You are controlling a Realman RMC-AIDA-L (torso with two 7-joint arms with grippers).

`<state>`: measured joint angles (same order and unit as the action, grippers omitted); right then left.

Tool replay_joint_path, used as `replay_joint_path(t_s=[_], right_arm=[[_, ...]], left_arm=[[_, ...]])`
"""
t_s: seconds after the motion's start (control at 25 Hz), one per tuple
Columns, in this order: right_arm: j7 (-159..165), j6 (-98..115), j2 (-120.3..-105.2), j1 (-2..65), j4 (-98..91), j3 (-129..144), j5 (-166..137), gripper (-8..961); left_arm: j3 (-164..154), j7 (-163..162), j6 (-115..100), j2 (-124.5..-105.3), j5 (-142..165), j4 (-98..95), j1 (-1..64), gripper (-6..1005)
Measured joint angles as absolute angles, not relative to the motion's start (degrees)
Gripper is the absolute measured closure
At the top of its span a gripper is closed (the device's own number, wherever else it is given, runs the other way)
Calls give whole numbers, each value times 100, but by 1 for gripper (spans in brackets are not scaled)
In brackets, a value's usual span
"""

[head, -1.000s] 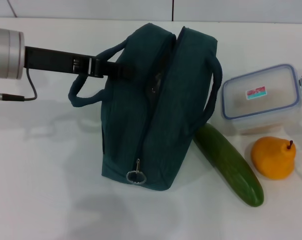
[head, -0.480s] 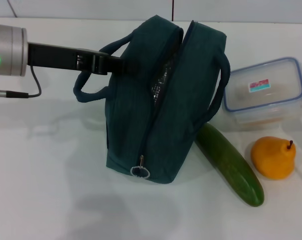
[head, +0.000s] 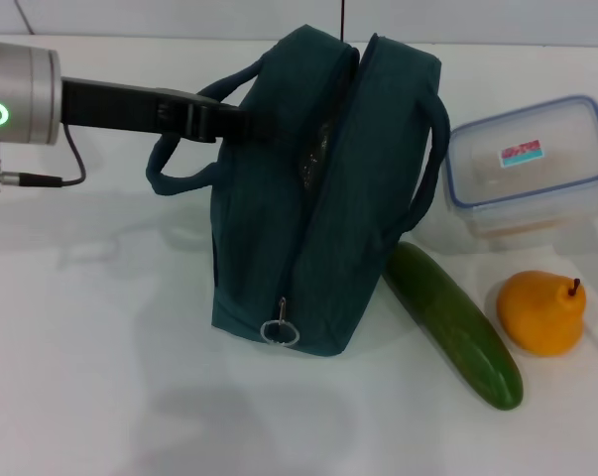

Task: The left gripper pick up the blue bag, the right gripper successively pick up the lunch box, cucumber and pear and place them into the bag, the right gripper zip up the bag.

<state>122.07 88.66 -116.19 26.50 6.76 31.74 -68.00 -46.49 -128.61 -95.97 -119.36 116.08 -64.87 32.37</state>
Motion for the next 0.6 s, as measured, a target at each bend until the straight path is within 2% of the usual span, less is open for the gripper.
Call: replay_joint_path(t_s=[0.6], right_arm=[[12269, 8690, -11618, 2640, 727, 3020, -6851, 858]], left_arm=[[-4815, -12728, -9398, -11936, 11635, -6486, 3226, 942]])
